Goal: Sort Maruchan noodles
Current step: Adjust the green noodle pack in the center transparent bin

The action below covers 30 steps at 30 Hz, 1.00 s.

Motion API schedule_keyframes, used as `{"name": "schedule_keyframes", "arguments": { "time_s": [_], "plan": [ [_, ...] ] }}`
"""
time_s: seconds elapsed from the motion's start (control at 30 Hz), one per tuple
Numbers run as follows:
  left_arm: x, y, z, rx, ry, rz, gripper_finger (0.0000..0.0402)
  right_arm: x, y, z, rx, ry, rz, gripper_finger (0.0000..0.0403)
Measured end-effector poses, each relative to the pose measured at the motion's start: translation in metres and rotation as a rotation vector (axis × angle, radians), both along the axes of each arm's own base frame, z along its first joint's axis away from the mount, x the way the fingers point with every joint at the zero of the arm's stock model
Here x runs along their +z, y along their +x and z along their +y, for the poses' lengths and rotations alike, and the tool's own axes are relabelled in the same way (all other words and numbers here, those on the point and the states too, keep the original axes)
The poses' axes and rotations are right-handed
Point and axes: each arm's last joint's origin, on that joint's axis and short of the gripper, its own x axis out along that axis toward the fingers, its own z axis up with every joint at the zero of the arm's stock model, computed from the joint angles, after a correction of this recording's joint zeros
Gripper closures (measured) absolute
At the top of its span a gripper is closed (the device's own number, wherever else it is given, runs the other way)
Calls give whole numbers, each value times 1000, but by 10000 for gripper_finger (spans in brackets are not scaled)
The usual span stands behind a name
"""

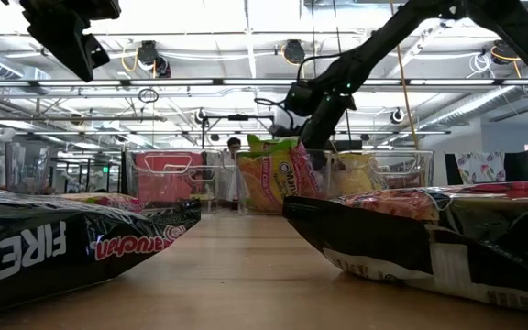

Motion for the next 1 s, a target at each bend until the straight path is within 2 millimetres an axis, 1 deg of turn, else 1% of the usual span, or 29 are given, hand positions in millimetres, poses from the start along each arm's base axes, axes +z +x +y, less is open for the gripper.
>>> {"name": "schedule_keyframes", "arguments": {
  "time_s": [0.13, 0.4, 0.57, 0.7, 0.83, 1.0],
  "plan": [
    [0, 0, 0, -10, 7, 0, 378, -7, 4, 2, 29, -4, 13, 312],
    [0, 0, 0, -11, 8, -1, 378, -6, 5, 1, 83, -47, 11, 312],
    [0, 0, 0, -11, 7, 0, 378, -4, 5, 0, 183, -128, 9, 312],
    [0, 0, 0, -11, 7, 0, 378, 5, 4, 1, 251, -193, -1, 313],
    [0, 0, 0, -10, 7, 0, 378, 28, -2, 5, 276, -243, -26, 321],
    [0, 0, 0, -10, 7, 1, 378, 50, -8, 10, 308, -304, -50, 334]
  ]
}}
